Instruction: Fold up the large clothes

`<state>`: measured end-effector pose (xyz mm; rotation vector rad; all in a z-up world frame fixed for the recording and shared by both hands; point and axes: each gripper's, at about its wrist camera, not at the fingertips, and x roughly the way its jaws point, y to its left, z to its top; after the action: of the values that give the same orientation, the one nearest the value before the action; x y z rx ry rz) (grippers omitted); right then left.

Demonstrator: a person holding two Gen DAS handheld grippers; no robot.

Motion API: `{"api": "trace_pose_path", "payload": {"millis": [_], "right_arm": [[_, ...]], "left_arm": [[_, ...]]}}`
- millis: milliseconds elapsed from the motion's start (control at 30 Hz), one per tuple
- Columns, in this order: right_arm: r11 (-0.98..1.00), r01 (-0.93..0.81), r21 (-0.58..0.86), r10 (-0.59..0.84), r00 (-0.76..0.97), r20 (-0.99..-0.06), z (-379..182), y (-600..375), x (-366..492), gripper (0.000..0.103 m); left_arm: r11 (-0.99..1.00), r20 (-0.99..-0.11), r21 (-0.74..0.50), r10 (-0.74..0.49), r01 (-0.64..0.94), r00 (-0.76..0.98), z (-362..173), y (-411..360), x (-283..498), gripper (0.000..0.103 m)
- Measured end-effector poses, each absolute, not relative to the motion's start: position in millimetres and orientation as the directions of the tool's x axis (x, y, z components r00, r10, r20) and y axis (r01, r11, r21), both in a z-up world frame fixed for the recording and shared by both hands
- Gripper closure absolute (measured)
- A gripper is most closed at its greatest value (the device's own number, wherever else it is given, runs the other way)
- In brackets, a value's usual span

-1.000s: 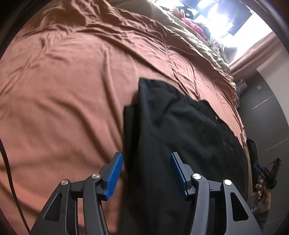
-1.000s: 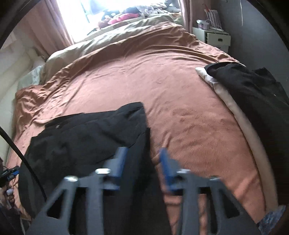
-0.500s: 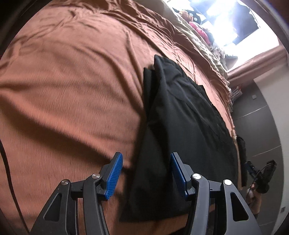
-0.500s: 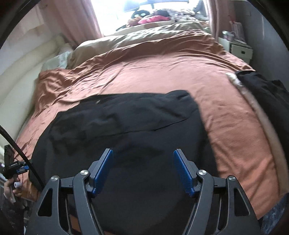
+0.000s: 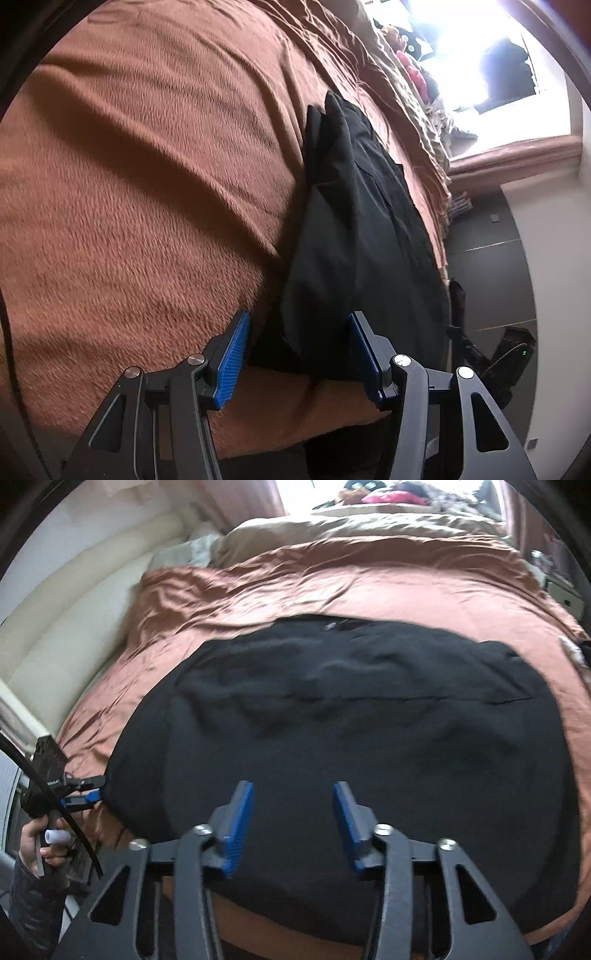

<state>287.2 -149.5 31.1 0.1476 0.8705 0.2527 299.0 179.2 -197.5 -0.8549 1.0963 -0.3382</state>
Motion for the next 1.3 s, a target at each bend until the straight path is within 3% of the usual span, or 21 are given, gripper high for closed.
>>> {"api": "trace_pose_path", "payload": {"millis": [300, 500, 600, 833, 1000, 1300], "right_arm": [[0.965, -0.189, 0.183, 0.26, 0.567, -0.782, 9, -139, 288, 0.081], [0.981, -0.151, 0.125, 0.189, 0.551, -0.813, -9, -148, 296, 0.083], [0.987, -0.125, 0.101, 0.154, 0.541, -0.827, -17, -150, 317, 0.085], [0.993, -0.103, 0.05, 0.097, 0.529, -0.843, -26, -135, 369, 0.086], [0.998, -0.051, 0.025, 0.049, 0.542, -0.839, -25, -132, 406, 0.093], [0.999, 0.012, 0.034, 0.022, 0.532, -0.847, -25, -133, 463, 0.094]], "left_arm": [[0.567, -0.573, -0.805, -0.668, -0.174, 0.476, -205, 168, 310, 0.048], [0.569, -0.567, -0.806, -0.658, -0.166, 0.496, -203, 168, 307, 0.071], [0.562, -0.555, -0.812, -0.656, -0.16, 0.512, -198, 171, 301, 0.076], [0.533, -0.531, -0.83, -0.665, -0.165, 0.525, -192, 175, 297, 0.076], [0.527, -0.536, -0.83, -0.667, -0.181, 0.517, -192, 176, 302, 0.076], [0.529, -0.549, -0.824, -0.662, -0.201, 0.51, -197, 177, 300, 0.075]]}}
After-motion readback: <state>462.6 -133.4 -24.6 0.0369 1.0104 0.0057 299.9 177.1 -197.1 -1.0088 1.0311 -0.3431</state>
